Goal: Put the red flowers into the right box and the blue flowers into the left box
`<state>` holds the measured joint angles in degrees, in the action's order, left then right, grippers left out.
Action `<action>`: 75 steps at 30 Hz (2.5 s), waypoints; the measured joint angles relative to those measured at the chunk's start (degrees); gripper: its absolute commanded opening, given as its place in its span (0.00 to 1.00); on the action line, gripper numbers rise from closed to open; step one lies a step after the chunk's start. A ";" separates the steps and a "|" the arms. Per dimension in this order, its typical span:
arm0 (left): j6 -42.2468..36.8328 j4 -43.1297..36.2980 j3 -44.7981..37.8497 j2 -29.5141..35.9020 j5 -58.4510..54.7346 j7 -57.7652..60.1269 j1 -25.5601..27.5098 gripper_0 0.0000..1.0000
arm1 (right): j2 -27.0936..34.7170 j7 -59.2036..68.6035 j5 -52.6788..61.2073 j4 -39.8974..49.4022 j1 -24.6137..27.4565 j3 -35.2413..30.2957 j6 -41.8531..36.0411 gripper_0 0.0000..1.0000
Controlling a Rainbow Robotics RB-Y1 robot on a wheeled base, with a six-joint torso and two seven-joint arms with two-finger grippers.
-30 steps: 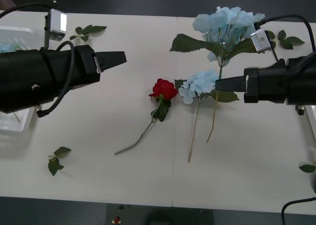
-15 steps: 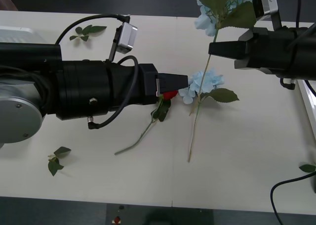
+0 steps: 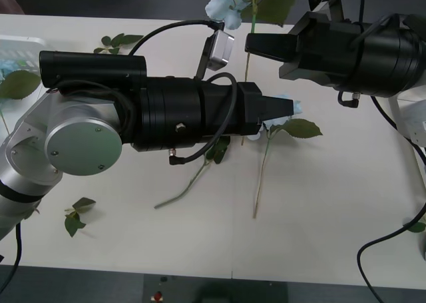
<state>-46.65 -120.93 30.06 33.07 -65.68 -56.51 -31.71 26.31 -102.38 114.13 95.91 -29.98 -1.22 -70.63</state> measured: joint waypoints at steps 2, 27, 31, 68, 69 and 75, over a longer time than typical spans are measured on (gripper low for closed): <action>0.00 0.00 0.00 0.05 0.00 0.00 0.00 0.00 | -0.61 0.00 0.00 0.00 0.00 -0.25 -0.01 0.00; 1.37 -0.10 -0.48 5.17 -0.33 0.00 -0.06 0.00 | -1.71 0.00 -0.02 -0.05 0.00 -0.68 -0.04 0.63; 1.32 -0.10 -3.19 8.35 -0.55 0.00 0.25 0.00 | -1.71 0.00 -0.01 -0.05 -0.01 -0.66 -0.02 1.00; 1.30 21.94 -44.52 26.81 -4.91 -9.79 37.92 0.00 | 4.77 0.92 -13.13 -0.47 -0.04 -0.77 -2.34 1.00; 1.30 23.11 -43.91 26.83 -4.91 -10.56 37.92 0.00 | 5.28 1.65 -14.52 -0.47 -0.04 -0.76 -2.81 1.00; 1.30 28.82 -40.78 26.98 -4.86 -14.52 37.92 0.05 | 7.03 11.44 -23.93 -0.35 -0.04 -0.76 -5.91 1.00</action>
<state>-45.35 -92.11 -10.72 60.04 -70.54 -71.03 6.21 33.34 -90.94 90.20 95.56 -30.02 -1.99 -76.55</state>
